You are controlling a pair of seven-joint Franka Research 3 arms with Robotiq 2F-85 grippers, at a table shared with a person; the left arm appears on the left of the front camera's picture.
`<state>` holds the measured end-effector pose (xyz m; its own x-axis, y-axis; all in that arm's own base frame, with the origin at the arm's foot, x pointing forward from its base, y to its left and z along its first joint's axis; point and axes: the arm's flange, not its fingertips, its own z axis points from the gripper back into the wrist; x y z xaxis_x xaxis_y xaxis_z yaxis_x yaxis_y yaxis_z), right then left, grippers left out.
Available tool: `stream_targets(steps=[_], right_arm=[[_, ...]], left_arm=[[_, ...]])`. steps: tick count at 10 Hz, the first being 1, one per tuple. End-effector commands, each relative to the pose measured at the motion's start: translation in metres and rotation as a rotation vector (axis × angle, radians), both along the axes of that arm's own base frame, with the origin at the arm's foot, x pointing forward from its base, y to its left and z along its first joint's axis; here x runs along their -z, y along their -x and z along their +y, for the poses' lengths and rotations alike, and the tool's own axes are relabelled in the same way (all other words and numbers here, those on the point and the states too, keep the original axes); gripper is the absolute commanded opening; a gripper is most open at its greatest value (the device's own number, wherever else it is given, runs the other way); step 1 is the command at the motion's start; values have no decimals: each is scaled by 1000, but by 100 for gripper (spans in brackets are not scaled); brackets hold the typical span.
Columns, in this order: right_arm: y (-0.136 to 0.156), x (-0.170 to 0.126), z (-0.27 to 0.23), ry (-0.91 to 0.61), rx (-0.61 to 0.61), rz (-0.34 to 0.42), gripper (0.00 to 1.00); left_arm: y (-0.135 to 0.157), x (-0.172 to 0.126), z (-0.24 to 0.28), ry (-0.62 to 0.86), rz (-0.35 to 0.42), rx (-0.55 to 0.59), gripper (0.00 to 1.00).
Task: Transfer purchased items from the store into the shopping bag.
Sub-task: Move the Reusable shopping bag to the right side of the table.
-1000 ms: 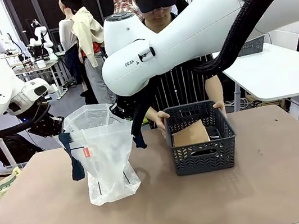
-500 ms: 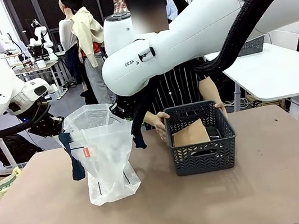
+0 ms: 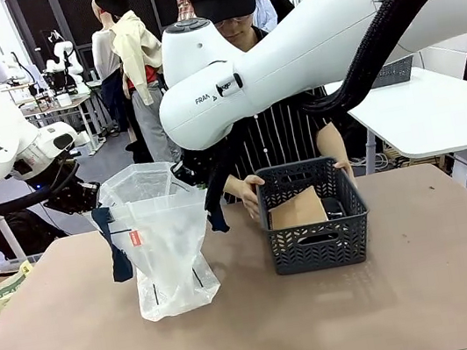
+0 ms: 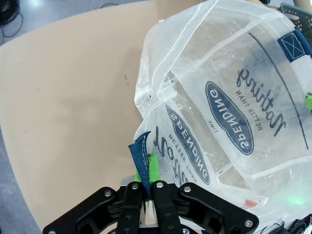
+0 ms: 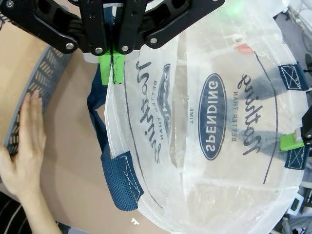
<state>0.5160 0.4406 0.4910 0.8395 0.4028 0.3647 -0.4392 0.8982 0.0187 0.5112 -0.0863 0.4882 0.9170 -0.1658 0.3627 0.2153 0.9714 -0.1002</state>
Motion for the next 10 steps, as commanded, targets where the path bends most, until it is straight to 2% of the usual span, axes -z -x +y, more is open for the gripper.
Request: stream_targets(steps=[1, 10], right_arm=[[0, 0, 0, -1, 20, -3, 0], [0, 0, 0, -1, 20, -3, 0]], left_arm=[[3, -2, 1, -11, -2, -17, 0], [3, -2, 1, -11, -2, -17, 0]])
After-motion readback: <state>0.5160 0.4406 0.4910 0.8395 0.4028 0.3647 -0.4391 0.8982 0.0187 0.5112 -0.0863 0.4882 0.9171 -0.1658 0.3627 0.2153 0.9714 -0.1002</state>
